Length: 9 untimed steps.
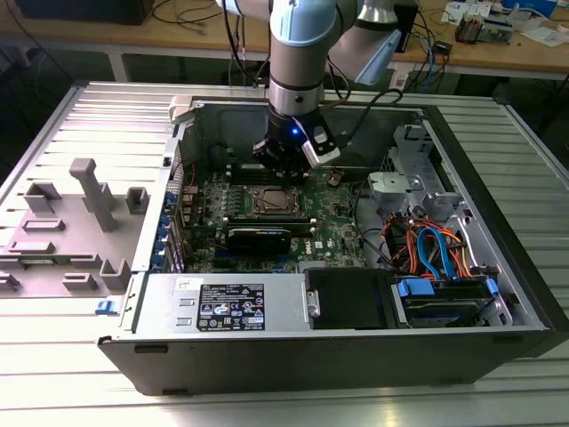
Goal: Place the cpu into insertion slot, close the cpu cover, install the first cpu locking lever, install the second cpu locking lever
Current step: 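Install the first cpu locking lever, then install the second cpu locking lever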
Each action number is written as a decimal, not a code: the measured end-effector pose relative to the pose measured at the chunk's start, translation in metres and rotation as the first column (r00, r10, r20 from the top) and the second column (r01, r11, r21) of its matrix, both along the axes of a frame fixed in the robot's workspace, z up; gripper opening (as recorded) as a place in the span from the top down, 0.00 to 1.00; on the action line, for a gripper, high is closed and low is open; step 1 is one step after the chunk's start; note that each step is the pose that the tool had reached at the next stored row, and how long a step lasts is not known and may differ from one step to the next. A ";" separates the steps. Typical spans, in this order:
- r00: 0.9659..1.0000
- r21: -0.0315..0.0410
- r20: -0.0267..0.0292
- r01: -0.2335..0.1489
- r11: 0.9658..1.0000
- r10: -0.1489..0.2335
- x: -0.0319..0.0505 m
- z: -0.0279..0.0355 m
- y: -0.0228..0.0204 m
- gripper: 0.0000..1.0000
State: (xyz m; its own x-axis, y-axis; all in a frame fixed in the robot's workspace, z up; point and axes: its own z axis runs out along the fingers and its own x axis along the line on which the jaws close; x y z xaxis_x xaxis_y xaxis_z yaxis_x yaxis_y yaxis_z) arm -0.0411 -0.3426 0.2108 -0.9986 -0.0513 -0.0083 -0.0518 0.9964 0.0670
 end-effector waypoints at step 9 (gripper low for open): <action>1.000 0.000 0.000 0.000 1.000 0.000 0.0000 0.0016 -0.0062 0.89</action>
State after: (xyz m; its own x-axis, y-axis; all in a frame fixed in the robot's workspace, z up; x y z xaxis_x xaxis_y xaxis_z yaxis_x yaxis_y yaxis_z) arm -0.0411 -0.3488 0.2123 -0.9986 -0.0514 -0.0082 -0.0518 0.9964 0.0669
